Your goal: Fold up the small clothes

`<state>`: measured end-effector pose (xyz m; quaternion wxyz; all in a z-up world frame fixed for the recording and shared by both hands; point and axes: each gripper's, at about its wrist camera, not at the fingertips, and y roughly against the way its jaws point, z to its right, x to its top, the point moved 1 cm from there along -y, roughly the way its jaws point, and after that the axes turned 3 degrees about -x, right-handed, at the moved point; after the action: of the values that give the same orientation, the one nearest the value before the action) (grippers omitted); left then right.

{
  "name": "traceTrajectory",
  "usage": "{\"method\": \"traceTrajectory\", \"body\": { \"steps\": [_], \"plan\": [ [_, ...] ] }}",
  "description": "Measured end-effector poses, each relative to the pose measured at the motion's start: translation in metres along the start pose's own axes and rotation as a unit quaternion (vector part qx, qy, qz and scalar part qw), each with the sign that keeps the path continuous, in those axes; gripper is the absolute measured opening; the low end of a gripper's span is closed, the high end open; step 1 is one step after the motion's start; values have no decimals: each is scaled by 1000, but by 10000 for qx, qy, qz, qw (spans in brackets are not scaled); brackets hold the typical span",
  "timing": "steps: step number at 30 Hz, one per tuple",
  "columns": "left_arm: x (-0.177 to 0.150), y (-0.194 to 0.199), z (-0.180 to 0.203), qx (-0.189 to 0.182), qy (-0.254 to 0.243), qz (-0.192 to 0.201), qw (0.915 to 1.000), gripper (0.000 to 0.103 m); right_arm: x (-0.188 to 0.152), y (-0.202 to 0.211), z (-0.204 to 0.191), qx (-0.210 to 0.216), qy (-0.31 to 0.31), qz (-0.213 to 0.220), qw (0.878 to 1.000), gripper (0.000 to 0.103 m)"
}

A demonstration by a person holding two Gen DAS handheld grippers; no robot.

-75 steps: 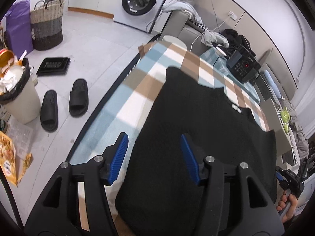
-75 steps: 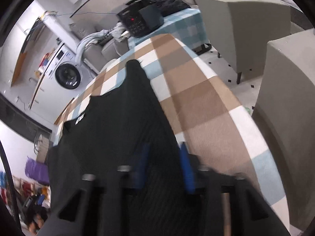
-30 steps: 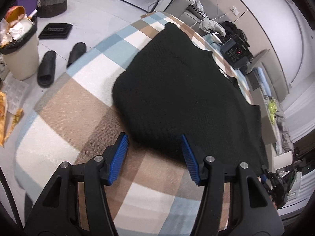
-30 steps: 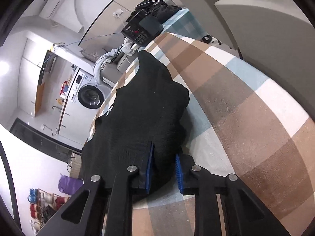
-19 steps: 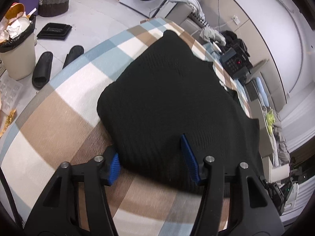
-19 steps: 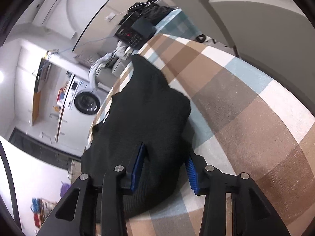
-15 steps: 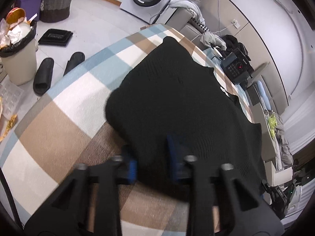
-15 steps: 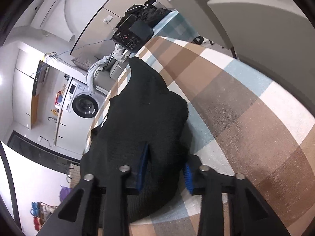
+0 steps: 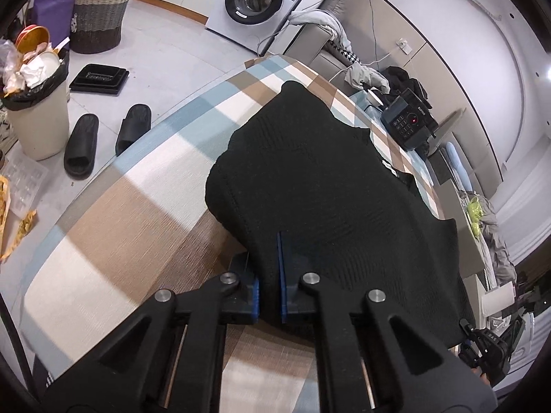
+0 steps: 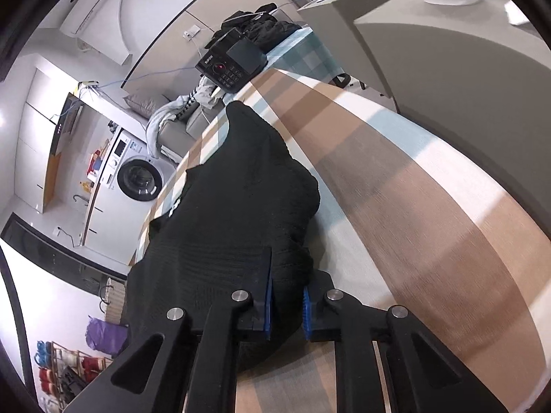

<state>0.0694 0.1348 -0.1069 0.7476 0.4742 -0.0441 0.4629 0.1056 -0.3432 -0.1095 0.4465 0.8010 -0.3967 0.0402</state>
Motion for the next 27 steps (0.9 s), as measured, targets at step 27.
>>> {"method": "traceTrajectory", "body": {
  "steps": [27],
  "plan": [
    [-35, 69, -40, 314, -60, 94, 9994, 6, -34, 61, -3, 927, 836, -118, 9921, 16]
  ]
}}
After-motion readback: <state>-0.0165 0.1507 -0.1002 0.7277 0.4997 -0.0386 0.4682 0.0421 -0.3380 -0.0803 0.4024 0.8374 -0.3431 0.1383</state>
